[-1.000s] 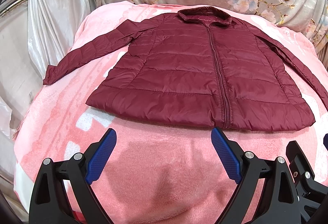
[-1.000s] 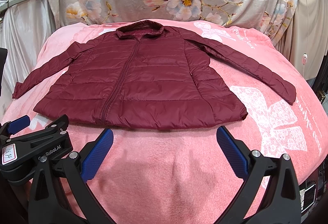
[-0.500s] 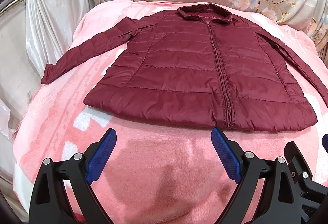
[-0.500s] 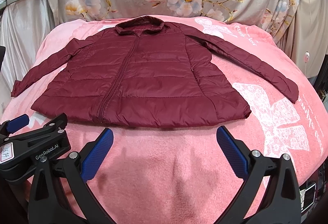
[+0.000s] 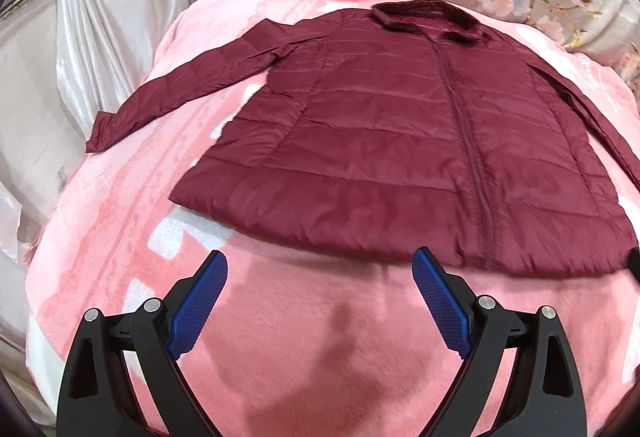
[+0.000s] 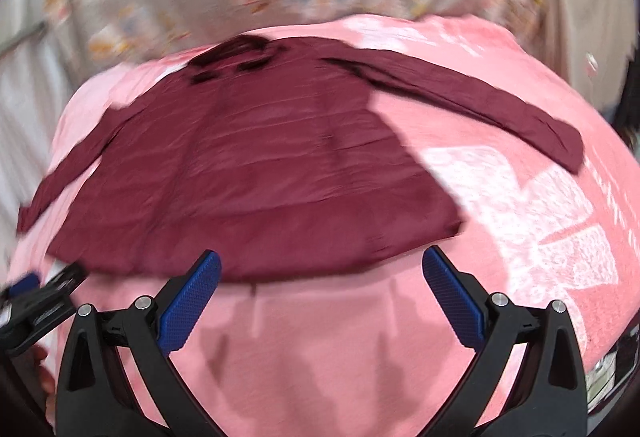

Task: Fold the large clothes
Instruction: 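Grasp the jacket hem with the right tool while the left tool grasps the hem beside it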

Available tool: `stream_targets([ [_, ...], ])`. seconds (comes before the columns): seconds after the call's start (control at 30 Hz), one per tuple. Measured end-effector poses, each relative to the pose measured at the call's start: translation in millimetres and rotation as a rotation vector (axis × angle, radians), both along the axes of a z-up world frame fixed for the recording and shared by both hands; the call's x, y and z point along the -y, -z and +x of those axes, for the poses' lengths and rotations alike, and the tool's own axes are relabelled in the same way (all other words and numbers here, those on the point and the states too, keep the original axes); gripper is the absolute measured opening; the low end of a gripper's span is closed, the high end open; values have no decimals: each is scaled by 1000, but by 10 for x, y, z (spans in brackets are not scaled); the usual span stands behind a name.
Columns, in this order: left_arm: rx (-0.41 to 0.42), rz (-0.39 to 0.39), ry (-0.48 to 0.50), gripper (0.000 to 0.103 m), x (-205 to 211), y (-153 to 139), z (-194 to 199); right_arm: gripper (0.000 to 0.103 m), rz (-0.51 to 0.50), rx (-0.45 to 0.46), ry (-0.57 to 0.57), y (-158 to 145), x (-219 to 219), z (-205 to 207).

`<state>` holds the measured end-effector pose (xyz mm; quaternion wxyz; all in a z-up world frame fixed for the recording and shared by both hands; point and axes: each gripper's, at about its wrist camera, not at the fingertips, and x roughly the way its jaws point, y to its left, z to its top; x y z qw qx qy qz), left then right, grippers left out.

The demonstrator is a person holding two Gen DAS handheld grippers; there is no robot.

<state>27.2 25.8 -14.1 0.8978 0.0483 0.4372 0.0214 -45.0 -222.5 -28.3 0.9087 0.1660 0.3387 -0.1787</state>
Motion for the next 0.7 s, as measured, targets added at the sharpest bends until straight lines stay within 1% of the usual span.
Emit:
stream_targets([
  [0.1, 4, 2, -8, 91, -27, -1, 97, 98, 78, 26, 114, 49, 558, -36],
  [0.23, 18, 44, -22, 92, -12, 18, 249, 98, 150, 70, 262, 128, 1293, -100],
  [0.37, 12, 51, -25, 92, -4, 54, 415, 98, 219, 97, 380, 274, 1895, -125],
  [0.5, 8, 52, -43, 92, -25, 98, 566, 98, 302, 139, 479, 479, 2375, -162],
  [0.63, 14, 88, -64, 92, -16, 144, 712, 98, 389, 181, 546, 683, 2674, -157],
  [0.7, 15, 93, -64, 92, -18, 153, 782, 98, 368, 222, 567, 666, 2739, -148],
])
